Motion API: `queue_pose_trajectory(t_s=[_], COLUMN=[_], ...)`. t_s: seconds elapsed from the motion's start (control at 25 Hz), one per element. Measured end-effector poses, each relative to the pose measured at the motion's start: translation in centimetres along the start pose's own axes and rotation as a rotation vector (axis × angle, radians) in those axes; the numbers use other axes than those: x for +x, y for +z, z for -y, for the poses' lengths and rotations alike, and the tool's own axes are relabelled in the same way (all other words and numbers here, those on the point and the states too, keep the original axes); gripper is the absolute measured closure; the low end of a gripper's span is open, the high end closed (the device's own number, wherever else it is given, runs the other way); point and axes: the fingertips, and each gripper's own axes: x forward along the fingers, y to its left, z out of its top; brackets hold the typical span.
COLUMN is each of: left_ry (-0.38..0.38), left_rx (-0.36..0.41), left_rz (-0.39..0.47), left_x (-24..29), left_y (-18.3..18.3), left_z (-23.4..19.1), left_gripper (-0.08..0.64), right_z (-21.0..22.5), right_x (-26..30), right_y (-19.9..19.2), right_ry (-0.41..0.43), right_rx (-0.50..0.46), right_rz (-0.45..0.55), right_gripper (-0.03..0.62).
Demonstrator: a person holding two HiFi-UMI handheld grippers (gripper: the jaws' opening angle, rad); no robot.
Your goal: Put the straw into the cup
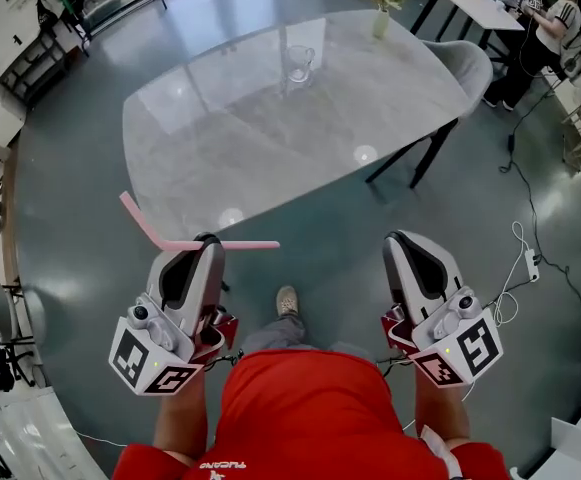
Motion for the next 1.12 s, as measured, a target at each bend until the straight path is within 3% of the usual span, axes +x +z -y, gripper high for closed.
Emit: queue_pose_trajectory(t_s=[0.36,0.6,0.76,1.12], left_ry=[-0.04,-0.067,-0.07,-0.074], left_rx=[-0.022,-0.039,-0.06,-0.038], left_rz=[-0.001,-0.011,-0.029,-0.022], left_x=[4.4,6.6,10.0,11.0], left_y=[1.1,1.0,0.0,0.2], left_z=[-7.8,-10.2,-12.4,-12.3], left_gripper=[0.534,0.534,0.534,0.534], right_z=[2.6,3.8,6.8,7.6], right_x=[8.0,10.3,12.4,13.6], right_y=[0.3,0.2,0.2,-0.4], right_ry=[-0.038,-0.058,-0.072,-0.047], right_rx=[-0.012,-0.015,-0.011,-0.003], right_rz=[-0.015,-0.027,-0.039,-0.03], right_gripper=[0.591,0.591,0.591,0.591])
